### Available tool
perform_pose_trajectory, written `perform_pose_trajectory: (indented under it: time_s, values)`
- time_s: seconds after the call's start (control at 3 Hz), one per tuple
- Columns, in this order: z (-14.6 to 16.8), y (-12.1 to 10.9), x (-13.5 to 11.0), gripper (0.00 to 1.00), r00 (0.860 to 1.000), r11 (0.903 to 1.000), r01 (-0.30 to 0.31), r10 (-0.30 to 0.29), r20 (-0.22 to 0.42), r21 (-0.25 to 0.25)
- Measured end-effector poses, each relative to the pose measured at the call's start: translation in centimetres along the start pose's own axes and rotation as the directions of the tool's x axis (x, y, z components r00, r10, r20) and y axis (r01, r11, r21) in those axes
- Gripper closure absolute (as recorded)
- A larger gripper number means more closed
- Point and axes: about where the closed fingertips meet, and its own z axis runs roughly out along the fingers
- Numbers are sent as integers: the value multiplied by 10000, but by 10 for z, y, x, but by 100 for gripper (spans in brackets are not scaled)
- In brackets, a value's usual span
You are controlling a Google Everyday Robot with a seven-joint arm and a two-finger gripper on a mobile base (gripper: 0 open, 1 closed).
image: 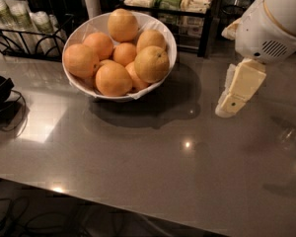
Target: Pick orange from white bowl
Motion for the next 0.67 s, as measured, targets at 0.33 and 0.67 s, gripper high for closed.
perform_pose_trajectory:
  time_s: [0.33, 0.67]
  values:
    - [12, 0, -13, 0, 9955, 9987, -512, 507, 805, 37]
    - [40, -6, -42, 0, 9550, 9869, -1461, 1586, 2507, -680]
